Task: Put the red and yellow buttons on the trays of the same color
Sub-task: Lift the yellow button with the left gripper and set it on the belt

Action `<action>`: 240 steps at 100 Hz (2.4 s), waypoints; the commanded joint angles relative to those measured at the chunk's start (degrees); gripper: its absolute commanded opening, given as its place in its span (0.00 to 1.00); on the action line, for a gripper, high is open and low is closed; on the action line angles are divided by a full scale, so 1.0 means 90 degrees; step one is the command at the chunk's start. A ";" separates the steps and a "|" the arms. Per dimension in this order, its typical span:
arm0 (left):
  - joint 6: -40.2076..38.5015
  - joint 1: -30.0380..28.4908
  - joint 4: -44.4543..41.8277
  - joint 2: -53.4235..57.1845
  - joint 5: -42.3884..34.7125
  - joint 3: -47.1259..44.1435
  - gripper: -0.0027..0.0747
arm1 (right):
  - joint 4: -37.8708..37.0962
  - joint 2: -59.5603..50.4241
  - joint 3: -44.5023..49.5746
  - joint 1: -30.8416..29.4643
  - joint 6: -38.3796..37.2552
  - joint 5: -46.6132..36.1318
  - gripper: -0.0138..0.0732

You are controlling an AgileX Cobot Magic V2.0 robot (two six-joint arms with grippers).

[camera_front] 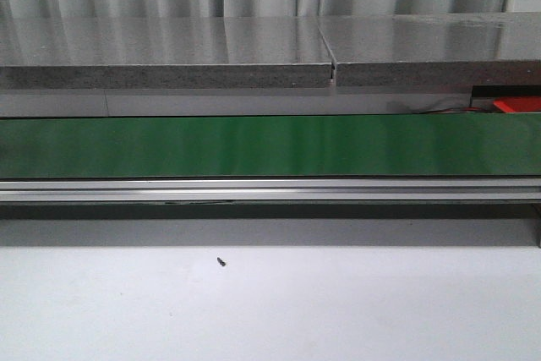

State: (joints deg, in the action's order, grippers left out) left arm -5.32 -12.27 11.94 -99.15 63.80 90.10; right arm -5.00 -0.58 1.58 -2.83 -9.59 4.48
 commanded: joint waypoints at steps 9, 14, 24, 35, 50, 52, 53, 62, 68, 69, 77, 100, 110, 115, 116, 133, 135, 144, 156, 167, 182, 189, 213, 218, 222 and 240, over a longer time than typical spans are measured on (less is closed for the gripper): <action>0.0022 -0.0234 -0.0070 0.0785 -0.0152 0.0202 0.79 | -0.0078 -0.0138 -0.0093 -0.0004 0.0001 -0.0498 0.08; 0.0022 -0.0381 -0.0070 0.0890 -0.0065 0.0202 0.79 | -0.0078 -0.0138 -0.0093 -0.0004 0.0001 -0.0498 0.08; 0.0182 -0.0827 -0.0097 0.0962 0.0219 0.0189 0.77 | -0.0078 -0.0138 -0.0093 -0.0004 0.0001 -0.0498 0.08; 0.0198 -0.1349 -0.0097 0.0962 0.0422 0.0049 0.73 | -0.0078 -0.0138 -0.0093 -0.0004 0.0001 -0.0498 0.08; 0.0210 -0.2042 -0.0097 0.0962 0.0422 -0.0255 0.71 | -0.0078 -0.0138 -0.0093 -0.0004 0.0001 -0.0498 0.08; 0.0208 -0.2124 -0.0097 0.0945 0.0422 -0.0292 0.71 | -0.0078 -0.0138 -0.0093 -0.0004 0.0001 -0.0498 0.08; 0.0208 -0.2151 -0.0097 0.0931 0.0437 -0.0304 0.71 | -0.0078 -0.0138 -0.0093 -0.0004 0.0001 -0.0498 0.08; 0.0259 -0.2473 -0.0097 0.0801 0.0549 -0.0400 0.71 | -0.0078 -0.0138 -0.0093 -0.0004 0.0001 -0.0498 0.08; 0.0286 -0.2627 -0.0097 0.0666 0.0694 -0.0400 0.71 | -0.0078 -0.0138 -0.0093 -0.0004 0.0001 -0.0498 0.08; 0.0287 -0.2659 -0.0097 0.0653 0.0712 -0.0400 0.71 | -0.0078 -0.0138 -0.0093 -0.0004 0.0001 -0.0498 0.08; 0.0301 -0.2773 -0.0287 0.0492 0.0791 -0.0400 0.71 | -0.0078 -0.0138 -0.0093 -0.0004 0.0001 -0.0498 0.08; 0.1568 -0.2802 -0.0708 0.0017 0.0881 -0.0400 0.71 | -0.0078 -0.0138 -0.0093 -0.0004 0.0001 -0.0498 0.08; 0.1831 -0.2802 -0.0735 -0.0140 0.0881 -0.0400 0.72 | -0.0078 -0.0138 -0.0093 -0.0004 0.0001 -0.0498 0.08; 0.2027 -0.2802 -0.0790 -0.0221 0.0881 -0.0400 0.72 | -0.0078 -0.0138 -0.0093 -0.0004 0.0001 -0.0498 0.08; 0.2056 -0.2802 -0.0790 -0.0238 0.0881 -0.0400 0.72 | -0.0078 -0.0138 -0.0093 -0.0004 0.0001 -0.0498 0.08; 0.2167 -0.2802 -0.1039 -0.0410 0.0693 -0.0400 0.72 | -0.0078 -0.0138 -0.0093 -0.0004 0.0001 -0.0498 0.08; 0.2170 -0.2802 -0.1055 -0.0422 0.0659 -0.0400 0.72 | -0.0078 -0.0138 -0.0093 -0.0004 0.0001 -0.0498 0.08; 0.2170 -0.2802 -0.1130 -0.0476 0.0510 -0.0400 0.72 | -0.0078 -0.0138 -0.0093 -0.0004 0.0001 -0.0498 0.08; 0.2170 -0.2812 -0.1081 -0.0605 0.0252 -0.0388 0.72 | -0.0078 -0.0138 -0.0093 -0.0004 0.0001 -0.0498 0.08; 0.2170 -0.2812 -0.1060 -0.0807 0.0103 -0.0376 0.72 | -0.0078 -0.0138 -0.0093 -0.0004 0.0001 -0.0498 0.08; 0.2170 -0.2812 -0.1060 -0.1063 -0.0184 -0.0365 0.71 | -0.0078 -0.0138 -0.0093 -0.0004 0.0001 -0.0498 0.08; 0.2170 -0.2812 -0.1028 -0.1147 -0.0355 -0.0365 0.71 | -0.0078 -0.0138 -0.0093 -0.0004 0.0001 -0.0498 0.08; 0.2170 -0.2812 -0.0911 -0.1416 -0.0826 -0.0365 0.65 | -0.0078 -0.0138 -0.0093 -0.0004 0.0001 -0.0498 0.08; 0.2170 -0.2812 -0.0911 -0.1454 -0.0826 -0.0365 0.60 | -0.0078 -0.0138 -0.0093 -0.0004 0.0001 -0.0498 0.08; 0.2170 -0.2812 -0.0911 -0.1460 -0.0826 -0.0365 0.54 | -0.0078 -0.0138 -0.0093 -0.0004 0.0001 -0.0498 0.08; 0.2170 -0.2812 -0.0911 -0.1460 -0.0865 -0.0365 0.36 | -0.0078 -0.0138 -0.0093 -0.0004 0.0001 -0.0498 0.08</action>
State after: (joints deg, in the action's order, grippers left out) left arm 14.25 -37.49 2.95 -115.41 57.02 85.19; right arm -5.00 -0.58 1.58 -2.83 -9.59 4.48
